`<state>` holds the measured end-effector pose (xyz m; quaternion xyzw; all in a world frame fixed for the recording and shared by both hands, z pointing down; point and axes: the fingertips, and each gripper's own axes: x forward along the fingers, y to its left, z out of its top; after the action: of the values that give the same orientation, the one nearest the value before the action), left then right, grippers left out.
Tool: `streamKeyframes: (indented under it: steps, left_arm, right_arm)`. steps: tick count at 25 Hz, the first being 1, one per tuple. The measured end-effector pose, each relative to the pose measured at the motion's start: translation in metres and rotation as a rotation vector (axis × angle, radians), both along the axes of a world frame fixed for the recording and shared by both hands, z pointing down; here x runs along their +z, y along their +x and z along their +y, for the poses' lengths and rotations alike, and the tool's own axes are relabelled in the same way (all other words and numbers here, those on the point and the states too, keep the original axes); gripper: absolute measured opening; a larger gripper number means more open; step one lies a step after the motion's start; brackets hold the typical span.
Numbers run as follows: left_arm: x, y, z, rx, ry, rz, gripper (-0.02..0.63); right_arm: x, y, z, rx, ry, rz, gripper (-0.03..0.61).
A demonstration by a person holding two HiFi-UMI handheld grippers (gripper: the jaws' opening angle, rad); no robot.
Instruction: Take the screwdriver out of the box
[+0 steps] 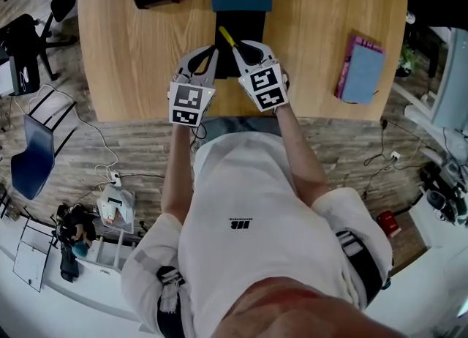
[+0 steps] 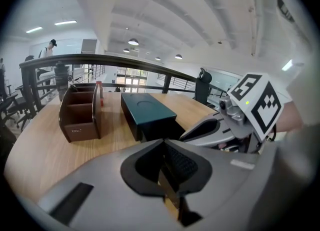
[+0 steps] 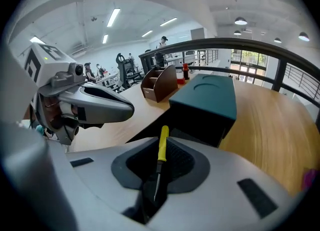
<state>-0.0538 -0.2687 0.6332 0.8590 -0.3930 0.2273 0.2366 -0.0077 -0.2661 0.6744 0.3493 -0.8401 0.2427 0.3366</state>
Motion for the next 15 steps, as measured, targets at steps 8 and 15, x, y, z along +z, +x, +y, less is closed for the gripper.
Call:
streamKeyframes:
  steps: [8, 15]
  left_arm:
    - [0.005, -0.004, -0.004, 0.000, -0.004, -0.021, 0.011]
    - [0.005, -0.013, -0.004, -0.024, -0.005, -0.015, 0.011]
  right_arm:
    - [0.019, -0.007, -0.004, -0.055, -0.063, 0.109, 0.074]
    - [0.020, -0.013, -0.004, -0.084, -0.086, 0.135, 0.086]
